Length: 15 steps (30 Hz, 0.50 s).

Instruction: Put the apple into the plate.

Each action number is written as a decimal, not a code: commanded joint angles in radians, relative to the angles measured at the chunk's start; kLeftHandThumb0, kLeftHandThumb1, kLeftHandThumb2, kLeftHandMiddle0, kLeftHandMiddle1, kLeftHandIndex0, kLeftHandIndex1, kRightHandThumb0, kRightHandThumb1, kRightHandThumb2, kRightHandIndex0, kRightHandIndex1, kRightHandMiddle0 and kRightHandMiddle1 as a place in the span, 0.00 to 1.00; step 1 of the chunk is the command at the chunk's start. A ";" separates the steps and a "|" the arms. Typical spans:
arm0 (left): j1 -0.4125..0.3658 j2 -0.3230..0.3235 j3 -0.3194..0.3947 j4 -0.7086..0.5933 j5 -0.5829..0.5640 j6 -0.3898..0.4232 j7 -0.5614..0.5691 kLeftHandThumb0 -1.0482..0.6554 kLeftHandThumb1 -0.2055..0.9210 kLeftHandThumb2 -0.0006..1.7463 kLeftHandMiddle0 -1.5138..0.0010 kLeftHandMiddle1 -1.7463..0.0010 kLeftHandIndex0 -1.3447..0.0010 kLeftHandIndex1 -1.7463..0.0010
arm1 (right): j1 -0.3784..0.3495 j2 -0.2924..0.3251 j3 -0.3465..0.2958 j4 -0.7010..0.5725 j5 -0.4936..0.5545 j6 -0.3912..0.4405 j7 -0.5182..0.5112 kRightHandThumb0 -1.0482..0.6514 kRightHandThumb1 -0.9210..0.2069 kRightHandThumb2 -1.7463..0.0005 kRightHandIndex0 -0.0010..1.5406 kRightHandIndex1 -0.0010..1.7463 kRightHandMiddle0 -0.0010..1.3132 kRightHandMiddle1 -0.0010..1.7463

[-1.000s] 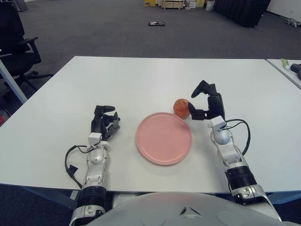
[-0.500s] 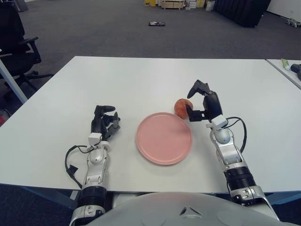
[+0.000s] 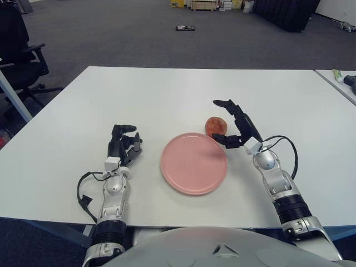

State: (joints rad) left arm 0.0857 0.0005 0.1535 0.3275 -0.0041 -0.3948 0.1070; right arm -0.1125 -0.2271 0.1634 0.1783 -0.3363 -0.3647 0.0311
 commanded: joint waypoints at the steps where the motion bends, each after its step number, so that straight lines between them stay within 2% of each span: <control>1: 0.006 -0.004 -0.004 0.012 0.007 0.005 0.011 0.39 0.81 0.48 0.60 0.11 0.76 0.00 | -0.034 -0.007 0.007 -0.019 -0.014 0.023 0.013 0.02 0.16 0.75 0.00 0.00 0.00 0.00; 15: 0.000 -0.004 0.002 0.022 0.004 -0.001 0.008 0.39 0.80 0.49 0.61 0.12 0.75 0.00 | -0.058 0.003 0.017 0.001 0.003 0.076 0.036 0.03 0.19 0.78 0.00 0.00 0.00 0.00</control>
State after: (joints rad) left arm 0.0856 -0.0004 0.1545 0.3294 0.0051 -0.3998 0.1106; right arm -0.1392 -0.2237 0.1821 0.1661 -0.3424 -0.3066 0.0553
